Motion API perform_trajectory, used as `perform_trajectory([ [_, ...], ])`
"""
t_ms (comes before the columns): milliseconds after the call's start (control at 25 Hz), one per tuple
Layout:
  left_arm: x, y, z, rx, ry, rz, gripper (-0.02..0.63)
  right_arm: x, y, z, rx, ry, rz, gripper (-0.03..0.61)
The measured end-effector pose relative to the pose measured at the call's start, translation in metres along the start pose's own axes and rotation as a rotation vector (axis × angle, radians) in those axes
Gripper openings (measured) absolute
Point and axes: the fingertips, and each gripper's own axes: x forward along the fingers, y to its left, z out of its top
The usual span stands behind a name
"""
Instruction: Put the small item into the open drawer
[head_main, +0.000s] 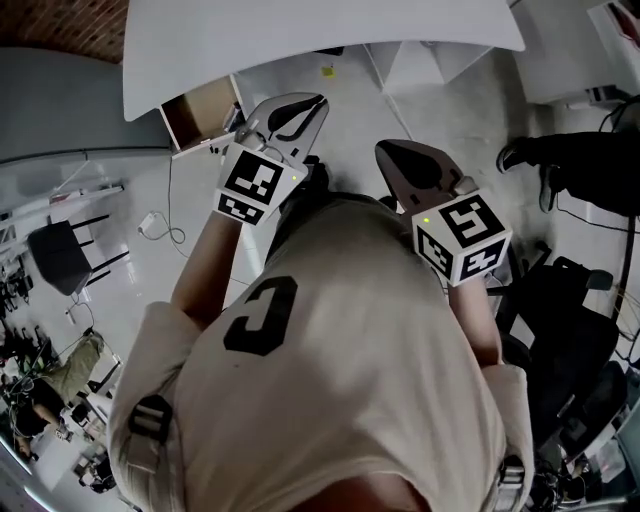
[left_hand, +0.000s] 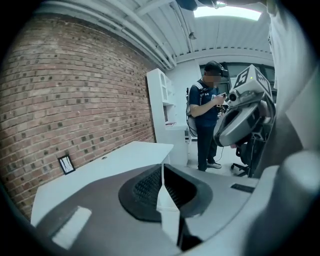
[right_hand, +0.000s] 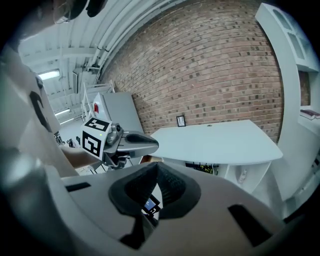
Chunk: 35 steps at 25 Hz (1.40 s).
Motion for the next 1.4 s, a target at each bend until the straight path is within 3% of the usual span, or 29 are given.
perform_trajectory([
  [480, 0.04, -0.071, 0.027, 0.022, 0.034, 0.008, 0.015, -0.082, -0.045, -0.03, 0.033, -0.028, -0.003, 0.002],
  [960, 0.066, -0.092, 0.031, 0.036, 0.1, -0.002, 0.015, -0.108, -0.072, -0.048, 0.128, -0.046, 0.008, 0.002],
  [1200, 0.078, -0.079, 0.025, 0.034, 0.135, -0.032, 0.015, -0.093, -0.082, -0.044, 0.172, -0.037, 0.019, 0.002],
  [1400, 0.092, -0.044, 0.019, 0.018, 0.122, -0.053, 0.015, -0.063, -0.09, -0.032, 0.164, -0.002, 0.001, 0.002],
])
